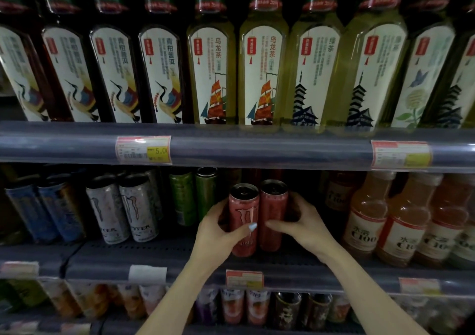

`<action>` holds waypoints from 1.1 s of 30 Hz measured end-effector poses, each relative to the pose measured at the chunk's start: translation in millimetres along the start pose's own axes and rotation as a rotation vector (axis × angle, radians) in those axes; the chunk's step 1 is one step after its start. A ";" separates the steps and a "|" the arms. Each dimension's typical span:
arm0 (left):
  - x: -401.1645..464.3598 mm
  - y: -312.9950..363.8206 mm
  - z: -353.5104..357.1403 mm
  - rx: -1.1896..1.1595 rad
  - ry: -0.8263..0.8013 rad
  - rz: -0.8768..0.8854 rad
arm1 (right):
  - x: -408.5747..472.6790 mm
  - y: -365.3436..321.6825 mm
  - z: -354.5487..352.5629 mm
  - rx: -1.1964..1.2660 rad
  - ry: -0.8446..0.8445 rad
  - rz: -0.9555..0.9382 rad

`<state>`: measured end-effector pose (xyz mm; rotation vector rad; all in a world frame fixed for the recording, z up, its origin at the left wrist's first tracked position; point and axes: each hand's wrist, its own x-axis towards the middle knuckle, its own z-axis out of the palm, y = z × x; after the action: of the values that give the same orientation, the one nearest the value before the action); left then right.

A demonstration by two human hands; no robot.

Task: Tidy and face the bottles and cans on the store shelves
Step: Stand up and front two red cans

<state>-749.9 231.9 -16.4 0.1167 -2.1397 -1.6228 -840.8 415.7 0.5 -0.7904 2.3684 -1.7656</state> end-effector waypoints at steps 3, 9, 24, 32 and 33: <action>-4.3 -8.8 -3.3 0.051 -0.024 -0.054 | -5.3 12.7 -1.4 -0.063 -0.042 0.037; 4.7 -8.4 3.8 0.153 0.038 -0.029 | -2.0 23.2 -0.7 -0.125 -0.004 -0.003; 53.8 -16.5 39.4 0.193 0.155 -0.017 | 28.9 34.2 -6.1 -0.120 0.058 0.000; 56.2 -14.8 44.2 0.142 0.159 -0.020 | 39.6 41.1 -3.1 -0.124 0.076 0.029; 56.6 -15.9 45.1 0.143 0.157 -0.017 | 40.0 42.8 -2.8 -0.122 0.080 0.027</action>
<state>-821.7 248.7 -23.6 0.2981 -2.1361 -1.4182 -891.4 408.8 -28.4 -0.7102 2.5472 -1.6864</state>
